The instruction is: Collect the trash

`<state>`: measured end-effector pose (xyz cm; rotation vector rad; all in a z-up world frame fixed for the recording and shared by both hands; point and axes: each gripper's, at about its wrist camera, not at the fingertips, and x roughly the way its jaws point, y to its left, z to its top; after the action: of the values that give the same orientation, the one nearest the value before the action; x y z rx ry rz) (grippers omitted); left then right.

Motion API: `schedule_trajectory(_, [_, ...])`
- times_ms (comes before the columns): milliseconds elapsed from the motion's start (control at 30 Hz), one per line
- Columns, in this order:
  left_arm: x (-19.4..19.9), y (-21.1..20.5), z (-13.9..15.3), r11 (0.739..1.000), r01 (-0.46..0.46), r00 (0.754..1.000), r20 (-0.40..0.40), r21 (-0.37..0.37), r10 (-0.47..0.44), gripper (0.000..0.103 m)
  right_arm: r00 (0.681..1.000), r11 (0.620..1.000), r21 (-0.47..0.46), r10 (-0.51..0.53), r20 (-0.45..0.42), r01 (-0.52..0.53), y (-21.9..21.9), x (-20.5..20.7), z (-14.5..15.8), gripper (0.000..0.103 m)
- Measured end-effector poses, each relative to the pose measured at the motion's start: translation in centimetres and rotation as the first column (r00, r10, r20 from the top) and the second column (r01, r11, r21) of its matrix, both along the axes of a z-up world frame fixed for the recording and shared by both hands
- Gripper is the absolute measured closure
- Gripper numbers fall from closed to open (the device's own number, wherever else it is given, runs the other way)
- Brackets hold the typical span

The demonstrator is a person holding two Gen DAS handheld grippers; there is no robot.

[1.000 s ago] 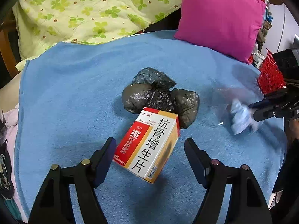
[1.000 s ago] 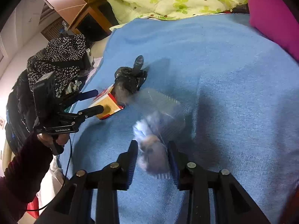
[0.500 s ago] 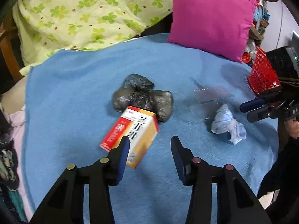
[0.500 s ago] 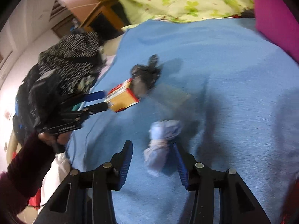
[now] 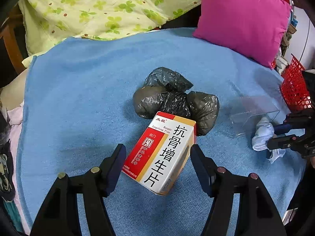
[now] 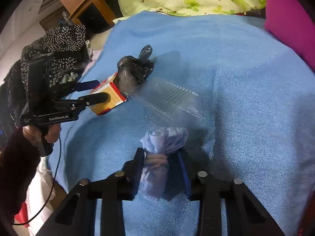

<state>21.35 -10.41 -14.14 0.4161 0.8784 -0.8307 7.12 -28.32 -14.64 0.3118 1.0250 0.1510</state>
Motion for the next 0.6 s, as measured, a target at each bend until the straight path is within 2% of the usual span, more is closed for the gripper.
schedule_trajectory(67, [-0.1, 0.4, 0.1, 1.000, -0.016, 1.000, -0.008, -0.023, 0.016, 0.037, 1.000, 1.000, -0.005, -0.001, 0.015, 0.001, 0.1, -0.2, 0.2, 0.076])
schedule_trajectory(100, [-0.2, 0.7, 0.1, 0.999, -0.023, 1.000, -0.008, -0.030, 0.023, 0.041, 1.000, 1.000, -0.006, -0.002, 0.024, 0.002, 0.2, -0.3, 0.4, 0.076])
schedule_trajectory(267, [-1.4, 0.9, 0.5, 0.998, -0.050, 0.999, 0.003, -0.030, 0.050, 0.043, 0.999, 1.000, 0.016, 0.013, 0.043, -0.013, 0.7, -1.3, 1.2, 0.076])
schedule_trajectory(500, [-5.4, 0.7, 1.6, 0.998, -0.033, 0.999, -0.007, -0.045, 0.033, 0.045, 0.997, 1.000, 0.009, 0.028, 0.070, -0.029, 1.7, -3.1, 2.2, 0.076])
schedule_trajectory(600, [-7.1, 0.9, 2.1, 0.997, -0.056, 0.998, -0.016, -0.055, 0.055, 0.045, 0.996, 1.000, 0.005, 0.017, 0.085, -0.018, 1.4, -3.8, 2.7, 0.076])
